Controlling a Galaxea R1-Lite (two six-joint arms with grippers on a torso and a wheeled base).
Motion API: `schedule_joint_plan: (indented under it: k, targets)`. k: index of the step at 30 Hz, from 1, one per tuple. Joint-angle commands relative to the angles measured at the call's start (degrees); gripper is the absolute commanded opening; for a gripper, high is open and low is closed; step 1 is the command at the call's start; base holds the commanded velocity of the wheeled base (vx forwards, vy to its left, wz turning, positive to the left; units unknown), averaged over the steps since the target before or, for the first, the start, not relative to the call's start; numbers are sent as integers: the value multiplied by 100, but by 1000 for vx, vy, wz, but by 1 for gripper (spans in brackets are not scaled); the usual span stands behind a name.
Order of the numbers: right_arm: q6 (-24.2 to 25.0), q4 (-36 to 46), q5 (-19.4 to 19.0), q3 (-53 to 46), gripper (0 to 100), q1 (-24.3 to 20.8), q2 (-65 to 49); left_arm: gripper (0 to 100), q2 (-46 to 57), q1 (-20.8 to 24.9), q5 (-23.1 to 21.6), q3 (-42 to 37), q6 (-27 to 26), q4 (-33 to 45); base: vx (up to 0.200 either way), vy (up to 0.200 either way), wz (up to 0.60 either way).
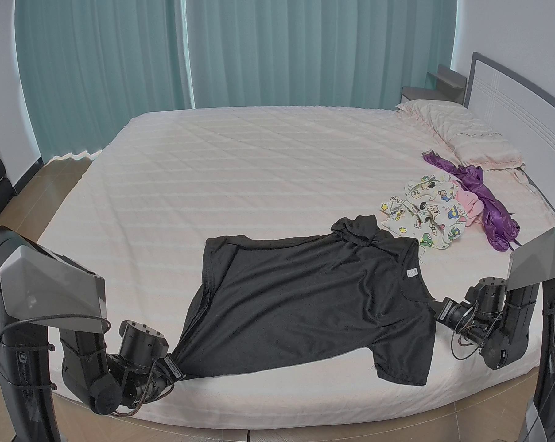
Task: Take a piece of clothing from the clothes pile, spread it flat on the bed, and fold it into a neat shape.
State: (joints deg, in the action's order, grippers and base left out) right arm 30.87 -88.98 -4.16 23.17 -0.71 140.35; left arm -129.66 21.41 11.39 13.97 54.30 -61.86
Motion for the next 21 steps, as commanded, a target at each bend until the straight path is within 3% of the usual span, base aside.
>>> schedule_joint_plan:
  k: [1,6,12,13,15,21]
  targets:
    - [-2,-67,-6,-15,100,0,36,0,2,4,-14,0,-7,-2,0,0,0]
    - [-10,-67,-6,-314,100,211,-192,0,2,4,-14,0,2,-2,0,0,0]
    - [16,-67,-331,-674,100,413,-474,0,11,-5,-31,0,2,-2,0,0,0]
    - [-2,-76,-929,-1131,100,387,-597,0,20,-5,-66,-8,2,-2,0,0,0]
    - [-72,-67,-1263,-1439,100,361,-658,0,20,-5,-66,-8,2,-2,0,0,0]
    - [-538,-67,-1448,-2212,100,-35,-570,0,20,-5,-66,-8,2,-2,0,0,0]
